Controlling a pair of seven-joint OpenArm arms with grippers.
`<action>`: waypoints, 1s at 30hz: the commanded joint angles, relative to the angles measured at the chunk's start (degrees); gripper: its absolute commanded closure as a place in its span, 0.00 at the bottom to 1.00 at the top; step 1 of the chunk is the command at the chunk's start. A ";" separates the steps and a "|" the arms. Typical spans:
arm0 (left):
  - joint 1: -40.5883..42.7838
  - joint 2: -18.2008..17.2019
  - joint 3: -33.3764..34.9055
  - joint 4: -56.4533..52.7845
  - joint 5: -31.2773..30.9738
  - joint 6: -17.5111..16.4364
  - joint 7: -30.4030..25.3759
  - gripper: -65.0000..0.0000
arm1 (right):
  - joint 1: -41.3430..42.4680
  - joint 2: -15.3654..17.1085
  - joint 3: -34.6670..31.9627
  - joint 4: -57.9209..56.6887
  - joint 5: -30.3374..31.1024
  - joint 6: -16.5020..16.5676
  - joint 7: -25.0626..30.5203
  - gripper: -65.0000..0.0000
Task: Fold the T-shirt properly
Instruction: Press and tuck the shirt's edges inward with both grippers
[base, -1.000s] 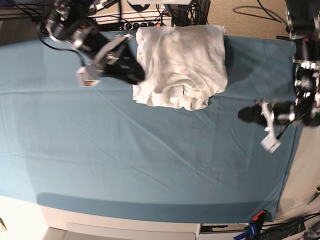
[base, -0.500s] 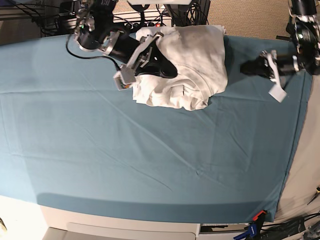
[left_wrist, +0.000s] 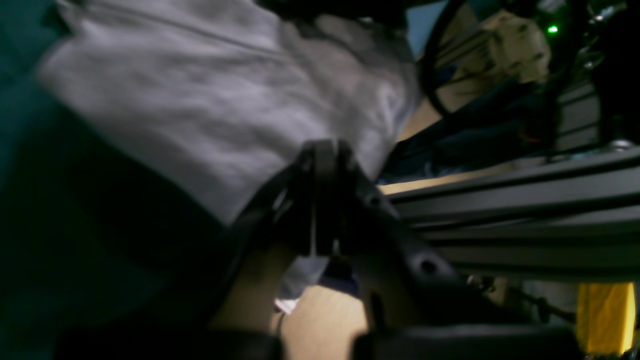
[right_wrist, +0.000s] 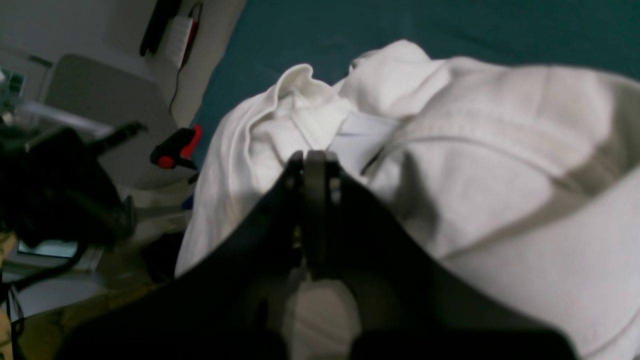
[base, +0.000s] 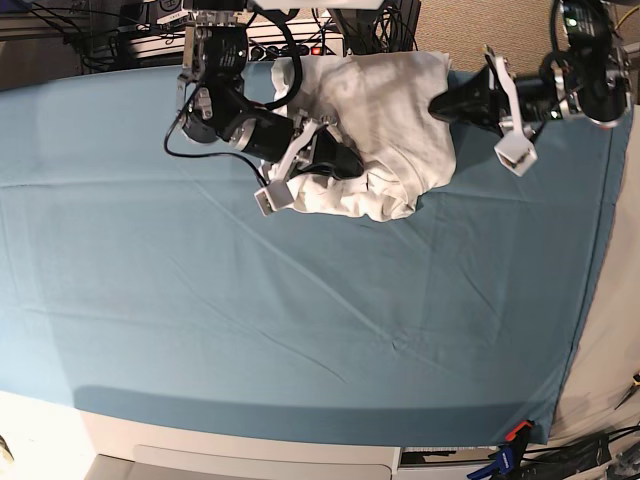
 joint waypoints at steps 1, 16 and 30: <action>0.50 0.22 -0.24 0.72 -1.56 -0.08 -0.60 1.00 | 0.81 -0.31 -0.13 0.68 0.11 0.28 1.29 1.00; 0.59 4.79 18.34 -0.31 14.75 2.97 -6.71 1.00 | 0.81 0.13 -0.09 0.72 -11.08 -0.74 4.24 1.00; 0.81 3.34 16.11 -0.28 35.50 13.64 -11.21 1.00 | 3.04 4.00 7.65 0.72 -14.56 -3.50 7.06 1.00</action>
